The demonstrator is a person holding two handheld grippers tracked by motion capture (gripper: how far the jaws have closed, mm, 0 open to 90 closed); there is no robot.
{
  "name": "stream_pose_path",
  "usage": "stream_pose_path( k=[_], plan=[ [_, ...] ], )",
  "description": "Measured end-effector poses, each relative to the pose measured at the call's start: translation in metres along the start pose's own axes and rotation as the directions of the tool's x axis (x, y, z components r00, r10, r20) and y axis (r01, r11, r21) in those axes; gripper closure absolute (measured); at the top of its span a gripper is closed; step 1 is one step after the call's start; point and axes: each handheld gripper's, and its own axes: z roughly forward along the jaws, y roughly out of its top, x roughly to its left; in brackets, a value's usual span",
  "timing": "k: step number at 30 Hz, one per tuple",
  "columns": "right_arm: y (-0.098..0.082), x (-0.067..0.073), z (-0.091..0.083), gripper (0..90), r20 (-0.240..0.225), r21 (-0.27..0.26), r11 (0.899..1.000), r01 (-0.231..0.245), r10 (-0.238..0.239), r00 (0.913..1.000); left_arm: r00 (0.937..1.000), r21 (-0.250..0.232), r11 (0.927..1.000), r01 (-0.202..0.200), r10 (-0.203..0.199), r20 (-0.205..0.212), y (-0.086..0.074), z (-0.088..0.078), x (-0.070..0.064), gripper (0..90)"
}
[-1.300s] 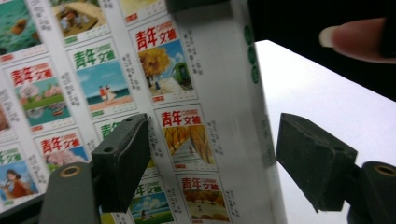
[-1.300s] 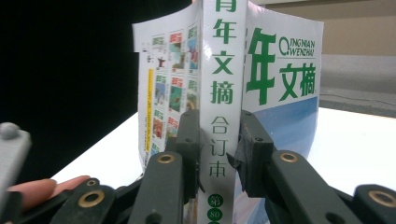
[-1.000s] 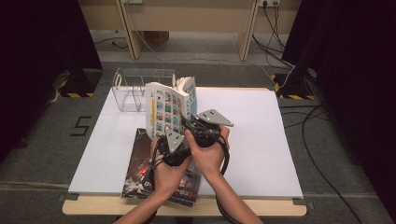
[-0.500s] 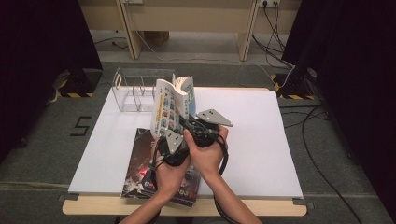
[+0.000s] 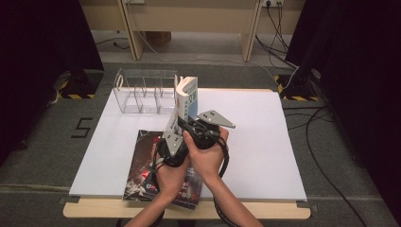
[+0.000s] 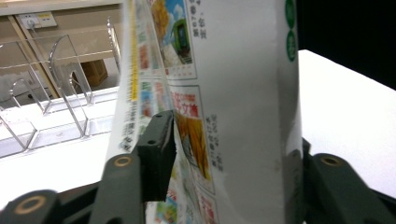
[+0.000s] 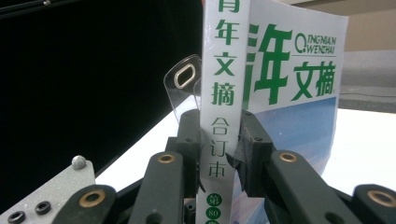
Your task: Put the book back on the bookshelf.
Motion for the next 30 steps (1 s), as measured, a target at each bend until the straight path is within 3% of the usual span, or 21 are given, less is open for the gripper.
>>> stream_pose_path(
  k=[2,5,11,15,19,20,22,26,30],
  plan=[
    [0.0,0.0,0.003,70.9,-0.011,0.009,1.0,0.001,-0.001,0.9999,0.9999,-0.006,0.9999,0.012,-0.012,-0.012,-0.001,0.0,0.004,59.2],
    [0.003,0.002,0.003,62.5,-0.044,-0.007,1.0,0.019,-0.019,0.9988,0.998,-0.002,0.9985,0.055,-0.055,0.031,-0.001,0.0,0.018,72.9],
    [0.014,-0.003,-0.014,63.3,-0.072,-0.061,0.997,0.036,-0.041,0.9966,0.9966,0.005,0.9996,0.03,-0.03,0.077,0.007,-0.002,0.032,73.2],
    [0.017,-0.018,-0.031,62.7,-0.04,-0.078,0.996,0.036,-0.04,0.9984,0.9918,0.004,0.9984,0.056,-0.056,0.114,0.01,-0.002,0.046,73.2],
    [0.015,-0.044,-0.047,62.8,0.018,-0.072,0.997,0.027,-0.025,0.9995,0.9897,-0.011,0.9973,0.072,-0.071,0.125,0.012,-0.004,0.058,73.3],
    [0.011,-0.058,-0.054,62.7,0.054,-0.052,0.998,0.017,-0.014,0.9985,0.9883,-0.013,0.9968,0.079,-0.077,0.131,0.013,-0.005,0.062,73.3],
    [0.009,-0.063,-0.056,62.7,0.063,-0.05,0.999,0.011,-0.008,0.998,0.9878,-0.014,0.9964,0.083,-0.081,0.134,0.015,-0.006,0.069,73.3],
    [-0.01,-0.095,-0.069,63.1,0.14,-0.001,1.0,-0.012,0.012,0.99,0.9857,-0.026,0.9943,0.104,-0.099,0.136,0.018,-0.009,0.084,73.4],
    [-0.022,-0.111,-0.076,63.2,0.182,0.019,1.0,-0.021,0.017,0.9832,0.9839,-0.031,0.9927,0.117,-0.111,0.14,0.02,-0.01,0.092,73.4]
  ],
)
